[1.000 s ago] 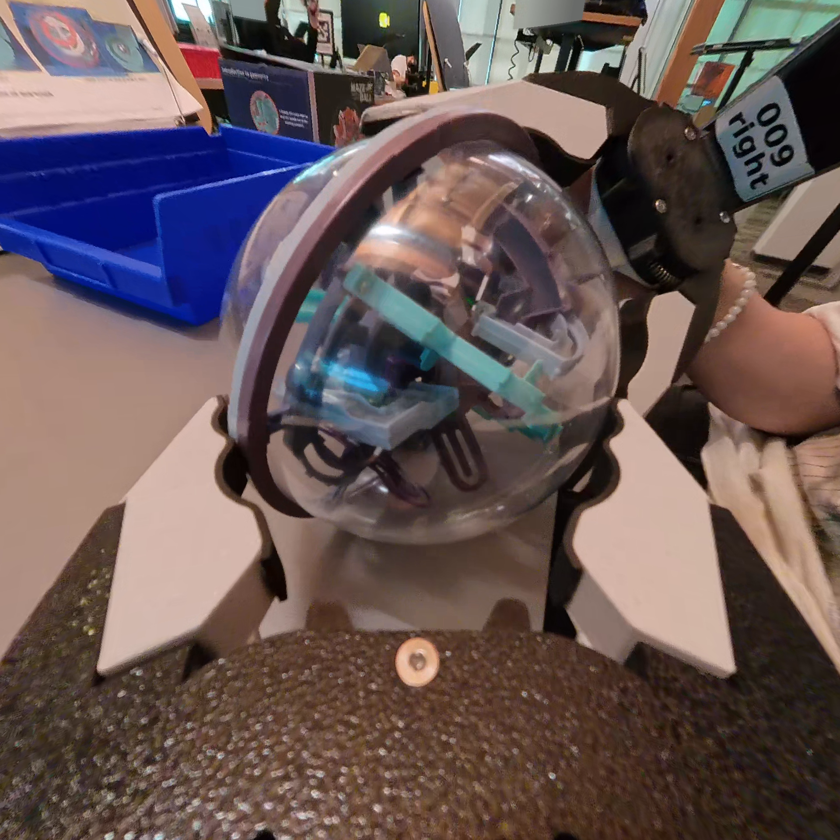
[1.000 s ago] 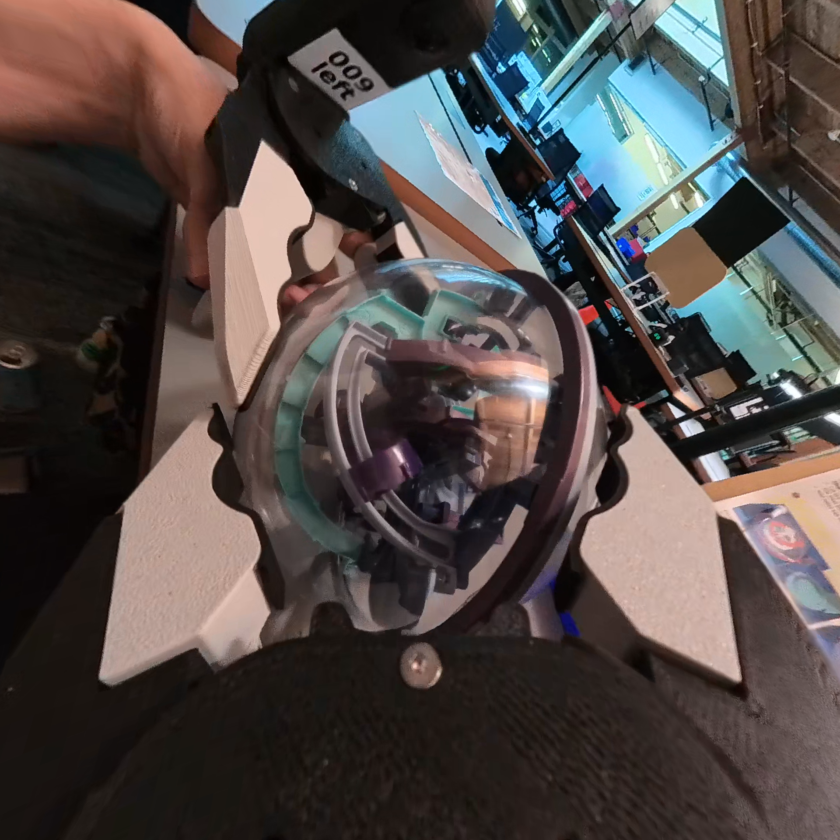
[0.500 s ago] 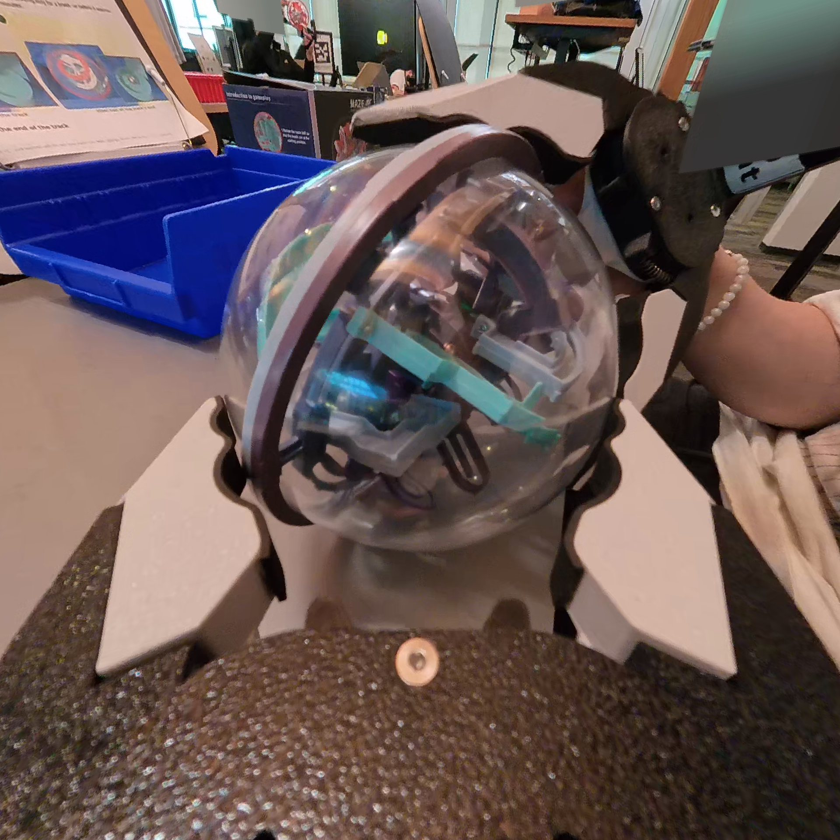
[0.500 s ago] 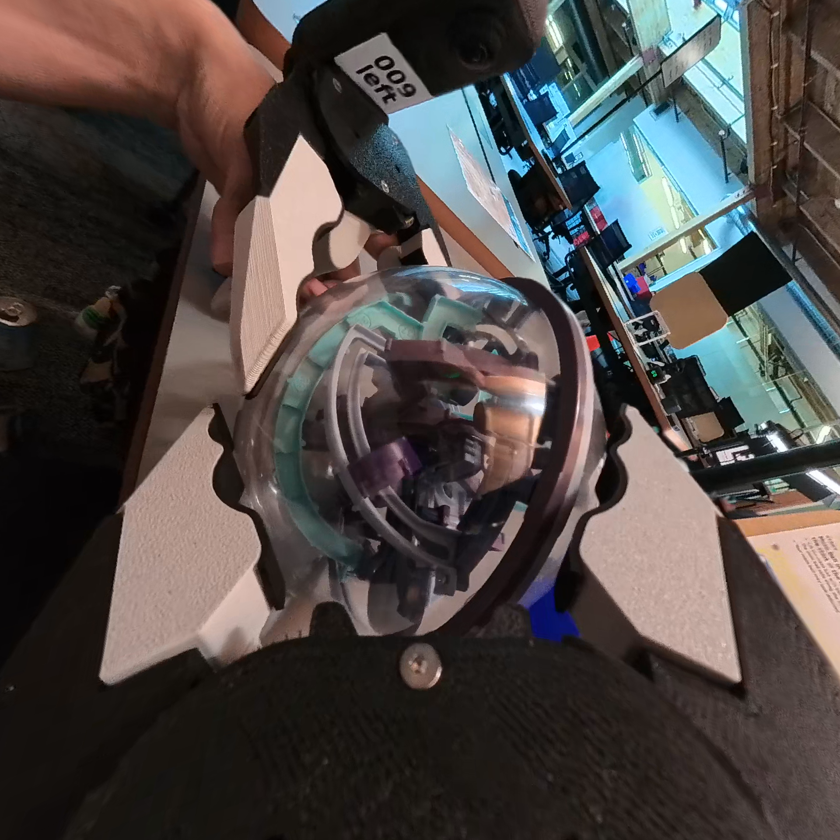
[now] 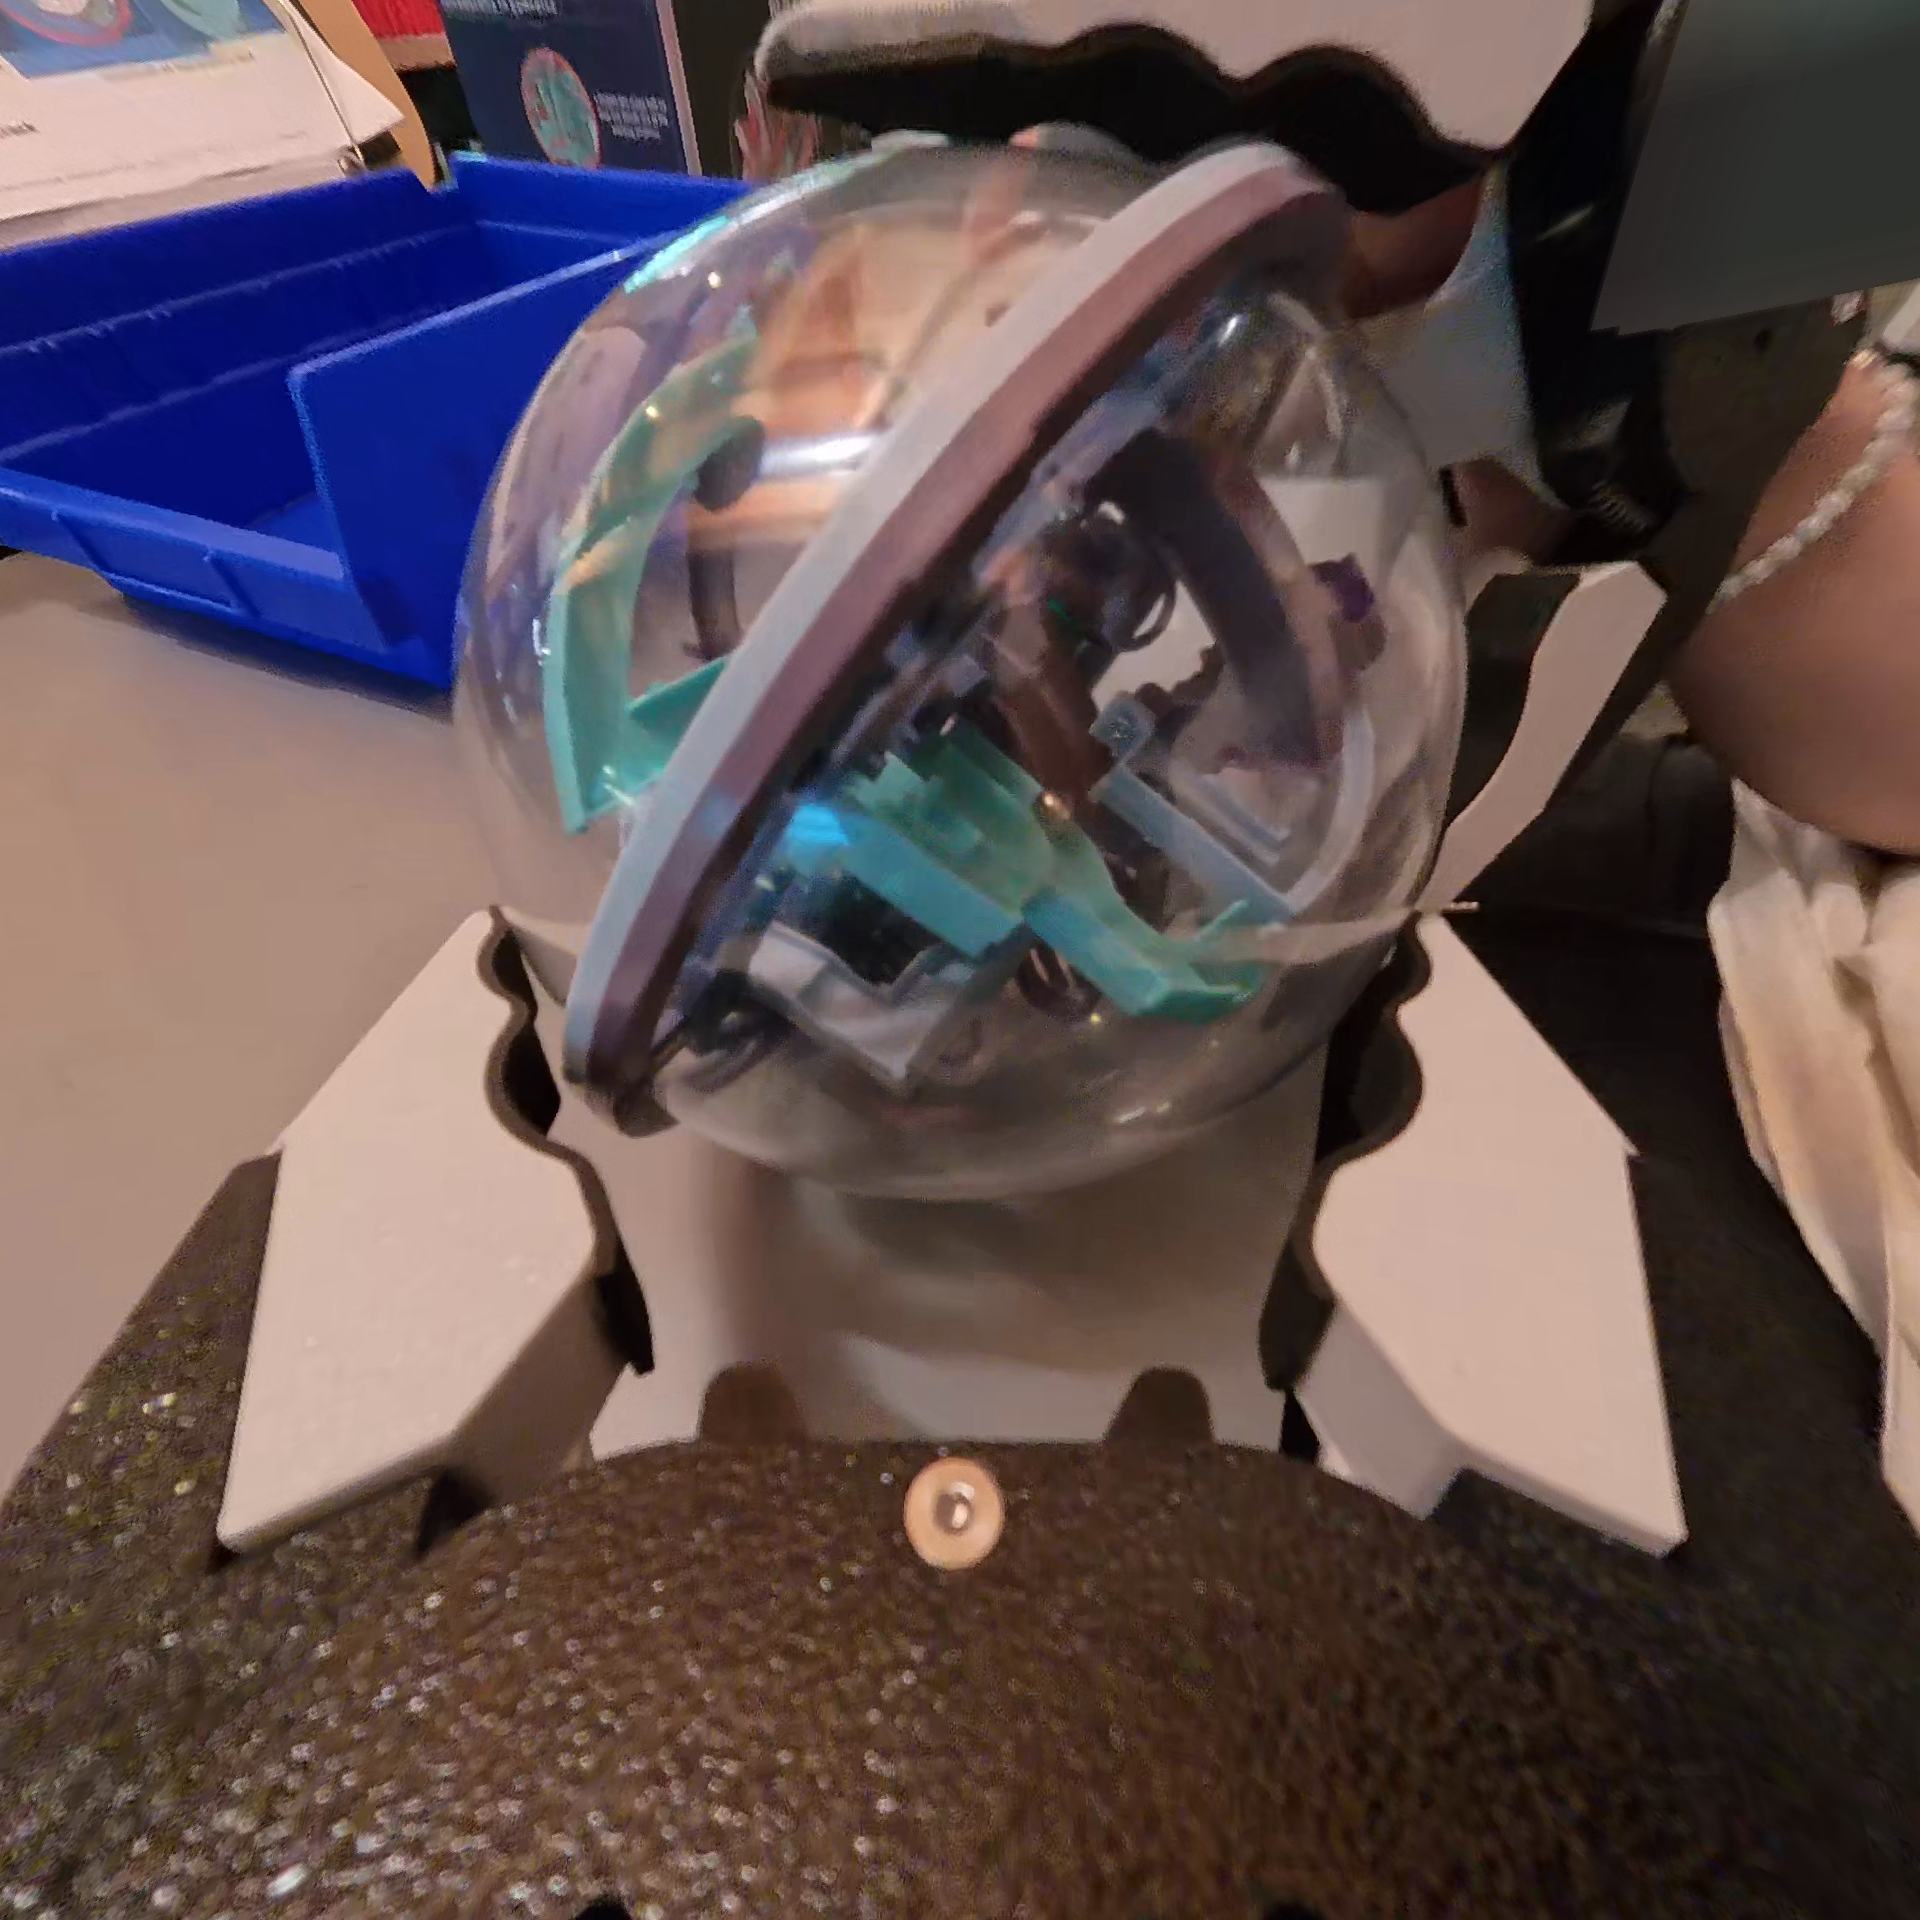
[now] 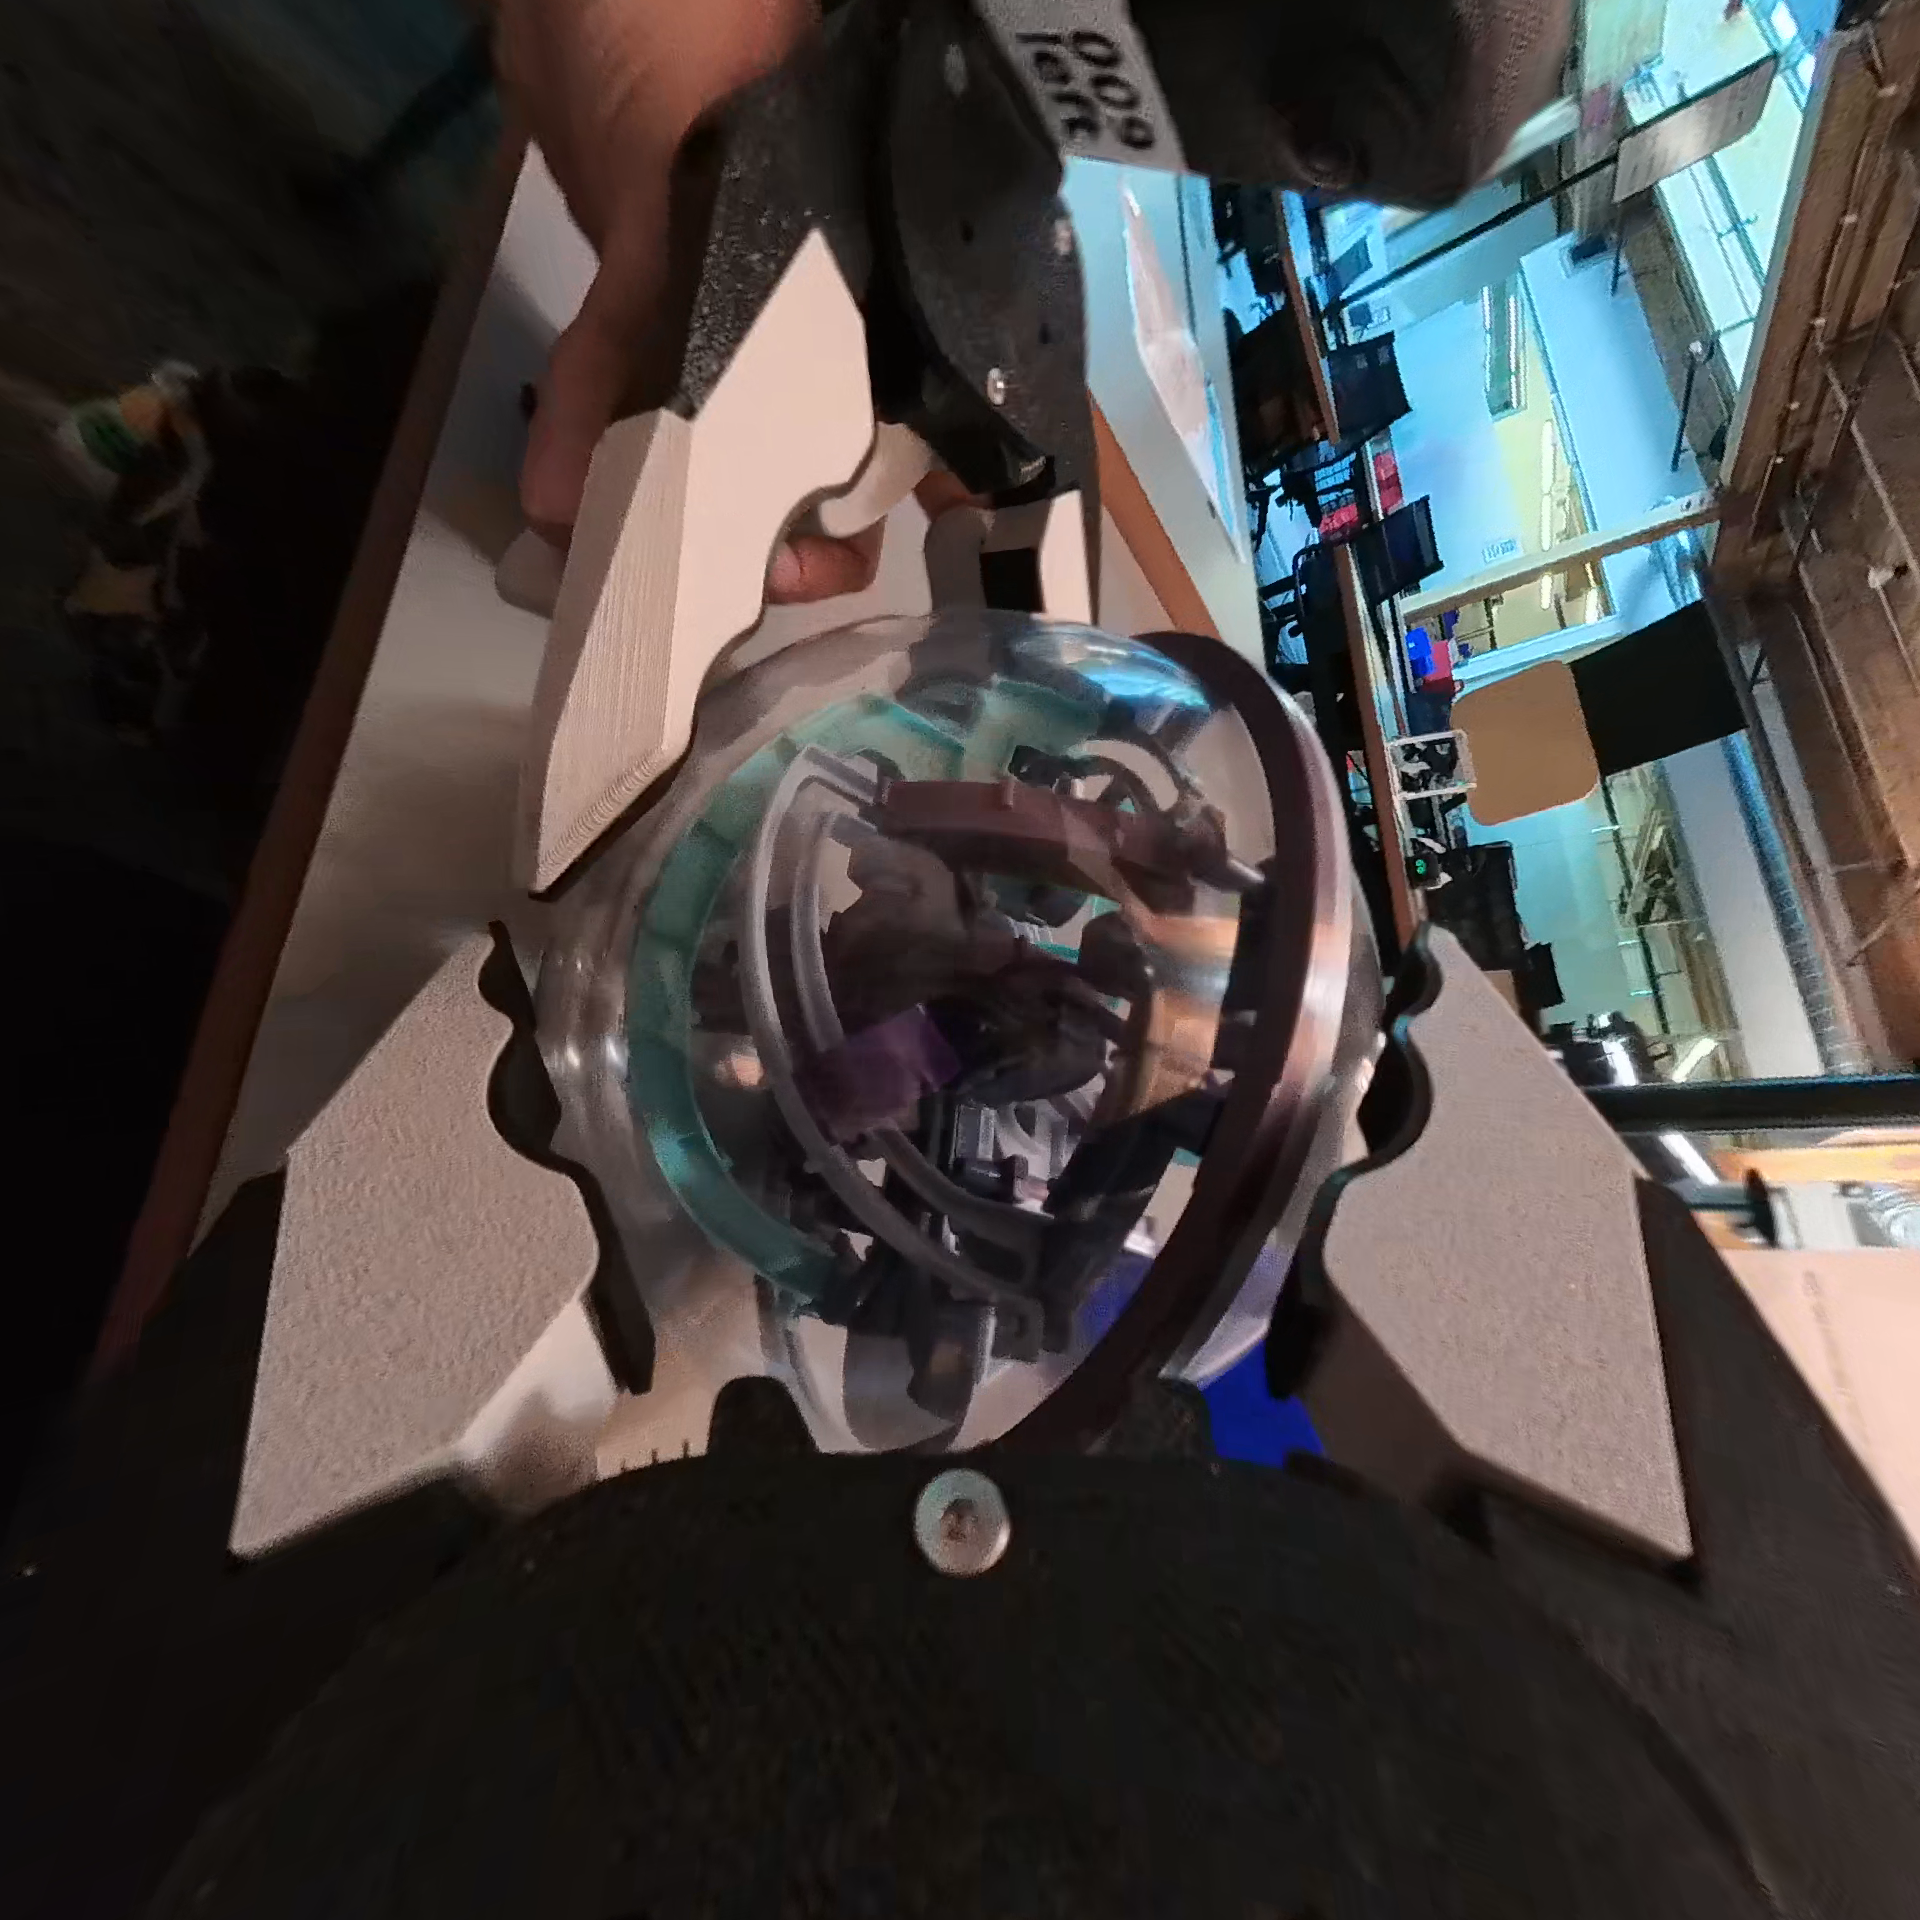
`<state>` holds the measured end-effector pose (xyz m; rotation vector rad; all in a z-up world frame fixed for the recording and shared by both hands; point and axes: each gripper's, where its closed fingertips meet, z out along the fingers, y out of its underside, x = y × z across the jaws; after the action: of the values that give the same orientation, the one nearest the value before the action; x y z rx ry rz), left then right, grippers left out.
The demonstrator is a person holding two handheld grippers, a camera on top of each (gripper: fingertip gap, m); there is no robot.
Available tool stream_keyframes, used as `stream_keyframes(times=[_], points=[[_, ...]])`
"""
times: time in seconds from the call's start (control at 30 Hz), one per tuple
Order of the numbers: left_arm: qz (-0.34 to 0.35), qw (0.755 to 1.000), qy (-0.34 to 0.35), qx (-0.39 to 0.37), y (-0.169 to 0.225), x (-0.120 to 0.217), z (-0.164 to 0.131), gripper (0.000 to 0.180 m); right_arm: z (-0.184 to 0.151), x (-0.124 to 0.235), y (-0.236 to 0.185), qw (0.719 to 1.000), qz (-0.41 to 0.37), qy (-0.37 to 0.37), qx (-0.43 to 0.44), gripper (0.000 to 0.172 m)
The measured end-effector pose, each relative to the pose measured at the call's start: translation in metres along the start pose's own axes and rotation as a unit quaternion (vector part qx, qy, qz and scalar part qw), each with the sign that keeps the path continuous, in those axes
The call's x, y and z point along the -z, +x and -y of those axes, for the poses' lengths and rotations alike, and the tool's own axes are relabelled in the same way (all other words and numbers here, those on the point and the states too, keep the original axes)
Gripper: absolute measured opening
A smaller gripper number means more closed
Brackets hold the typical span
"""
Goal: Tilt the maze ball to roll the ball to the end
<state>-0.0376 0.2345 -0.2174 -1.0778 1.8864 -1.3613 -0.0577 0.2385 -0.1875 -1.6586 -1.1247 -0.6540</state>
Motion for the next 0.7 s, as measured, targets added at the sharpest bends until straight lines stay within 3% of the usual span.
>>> stream_keyframes(times=[0.43,0.7], points=[[-0.003,1.0,-0.009,0.006,0.0,-0.003,-0.002,0.152,0.005,0.0,0.002,0.999,0.002,0.024,-0.032,0.15],[-0.001,0.997,0.058,0.05,-0.007,0.001,0.017,0.136,-0.002,0.005,0.027,0.978,-0.038,0.088,-0.184,0.147]])
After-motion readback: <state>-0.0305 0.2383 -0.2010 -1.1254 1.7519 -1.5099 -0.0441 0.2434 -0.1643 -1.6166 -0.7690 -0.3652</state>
